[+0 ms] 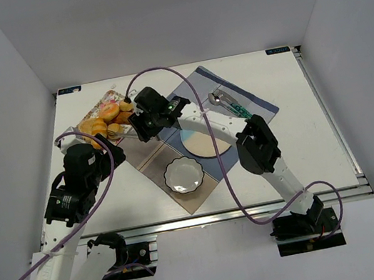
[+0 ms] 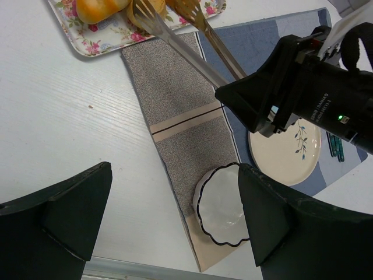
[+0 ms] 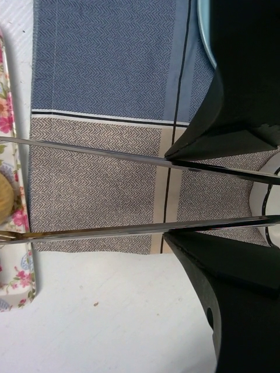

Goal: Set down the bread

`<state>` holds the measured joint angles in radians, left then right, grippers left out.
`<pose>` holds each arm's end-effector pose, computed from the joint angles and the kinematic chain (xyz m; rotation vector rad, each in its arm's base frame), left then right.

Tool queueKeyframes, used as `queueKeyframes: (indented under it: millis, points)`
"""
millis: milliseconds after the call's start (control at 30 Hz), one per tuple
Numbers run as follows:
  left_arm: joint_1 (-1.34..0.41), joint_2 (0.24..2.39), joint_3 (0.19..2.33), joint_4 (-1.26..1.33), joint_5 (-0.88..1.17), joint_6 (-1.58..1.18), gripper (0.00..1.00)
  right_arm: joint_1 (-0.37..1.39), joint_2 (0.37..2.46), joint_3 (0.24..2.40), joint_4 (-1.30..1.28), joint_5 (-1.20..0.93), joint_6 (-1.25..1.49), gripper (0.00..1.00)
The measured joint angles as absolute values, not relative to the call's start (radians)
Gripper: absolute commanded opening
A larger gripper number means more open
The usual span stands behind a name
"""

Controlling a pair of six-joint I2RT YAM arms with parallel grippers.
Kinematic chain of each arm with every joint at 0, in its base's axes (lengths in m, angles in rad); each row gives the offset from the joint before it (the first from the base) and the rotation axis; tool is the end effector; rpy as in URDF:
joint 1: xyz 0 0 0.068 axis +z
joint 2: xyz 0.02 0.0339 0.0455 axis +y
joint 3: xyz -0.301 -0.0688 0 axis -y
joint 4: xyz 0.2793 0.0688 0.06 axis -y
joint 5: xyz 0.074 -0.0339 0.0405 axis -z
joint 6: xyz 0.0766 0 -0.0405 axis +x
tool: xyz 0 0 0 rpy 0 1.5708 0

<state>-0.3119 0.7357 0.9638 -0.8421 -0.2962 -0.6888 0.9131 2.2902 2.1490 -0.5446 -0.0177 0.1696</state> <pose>0.1741 -0.0326 0.3523 -0.5685 2.0895 -0.2545 0.3778 0.4914 0.2646 -0.8541 2.1639 0.5857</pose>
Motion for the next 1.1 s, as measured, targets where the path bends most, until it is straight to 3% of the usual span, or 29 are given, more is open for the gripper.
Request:
queueKeyframes:
  millis: [333, 500, 767, 1100]
  points:
    - [-0.312, 0.736, 0.964, -0.842, -0.296, -0.689, 0.98, 0.913, 2.331, 2.166, -0.544, -0.033, 0.181, 0.55]
    - [-0.312, 0.736, 0.963, -0.842, -0.297, -0.689, 0.98, 0.913, 2.343, 2.172, -0.53, -0.053, 0.199, 0.35]
    - [-0.312, 0.736, 0.963, -0.842, -0.299, -0.69, 0.98, 0.913, 2.321, 2.12, -0.48, -0.057, 0.233, 0.27]
    - [-0.312, 0.739, 0.957, -0.837, -0.3, -0.701, 0.98, 0.903, 1.985, 1.793, -0.37, -0.035, 0.256, 0.26]
